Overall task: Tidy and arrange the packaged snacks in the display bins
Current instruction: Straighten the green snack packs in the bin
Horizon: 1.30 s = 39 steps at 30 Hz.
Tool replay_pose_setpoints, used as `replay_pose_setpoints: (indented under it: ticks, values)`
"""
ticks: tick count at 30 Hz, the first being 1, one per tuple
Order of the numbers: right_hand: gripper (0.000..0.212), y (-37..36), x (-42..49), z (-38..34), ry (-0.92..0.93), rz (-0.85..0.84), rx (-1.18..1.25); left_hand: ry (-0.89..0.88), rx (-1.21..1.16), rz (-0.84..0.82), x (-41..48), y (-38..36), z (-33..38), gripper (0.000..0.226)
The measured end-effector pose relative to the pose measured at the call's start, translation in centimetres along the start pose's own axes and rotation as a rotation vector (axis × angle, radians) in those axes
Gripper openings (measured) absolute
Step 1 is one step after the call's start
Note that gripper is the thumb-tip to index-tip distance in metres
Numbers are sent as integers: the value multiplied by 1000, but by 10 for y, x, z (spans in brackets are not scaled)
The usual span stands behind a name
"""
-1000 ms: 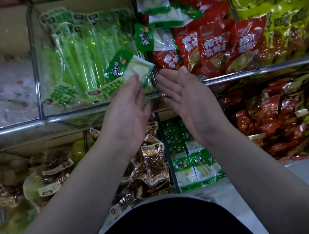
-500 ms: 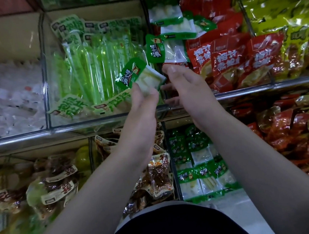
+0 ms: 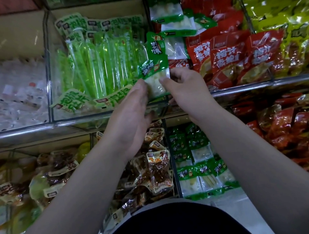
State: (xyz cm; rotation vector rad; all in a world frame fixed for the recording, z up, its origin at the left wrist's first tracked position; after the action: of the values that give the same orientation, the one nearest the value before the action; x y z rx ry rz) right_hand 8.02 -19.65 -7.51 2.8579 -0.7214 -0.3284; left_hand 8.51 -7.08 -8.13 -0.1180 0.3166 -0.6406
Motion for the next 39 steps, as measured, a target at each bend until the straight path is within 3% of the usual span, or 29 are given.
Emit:
replay_pose_setpoints:
  ticks: [3,10,13,16,19,28,39]
  values:
    - [9,4,-4,9,-51,23,100,3,-70,-11,-3,0,1,84]
    - [7,19,-21,25,-175,36,418,-30,-149,-9,-7,-4,-1,83]
    - [9,29,-31,30,-187,38,415,-18,-133,6,-7,0,-7,79]
    - [13,43,-38,41,-211,62,392,-5,-89,18,-10,-2,-14,46]
    - [13,53,-45,57,-248,53,368,23,-97,1,-11,-15,-25,32]
    - [23,77,-76,106,-291,1,186,187,-91,64,-14,-44,-84,42]
    - [22,115,-112,169,-394,24,130,311,-114,47,-36,-92,-146,22]
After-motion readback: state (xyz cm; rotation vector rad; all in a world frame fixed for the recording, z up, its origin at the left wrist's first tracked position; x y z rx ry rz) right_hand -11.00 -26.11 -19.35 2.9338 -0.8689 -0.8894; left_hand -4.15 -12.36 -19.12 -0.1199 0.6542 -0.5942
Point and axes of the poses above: each hand's wrist, its own x-axis towards the middle knuckle, its own y-axis out of the back of the hand, z = x × y, the point moved 10 cm from there along x, towards the middle knuckle, and after that the axes turned 3 degrees about -y, right-handed, at the moved point
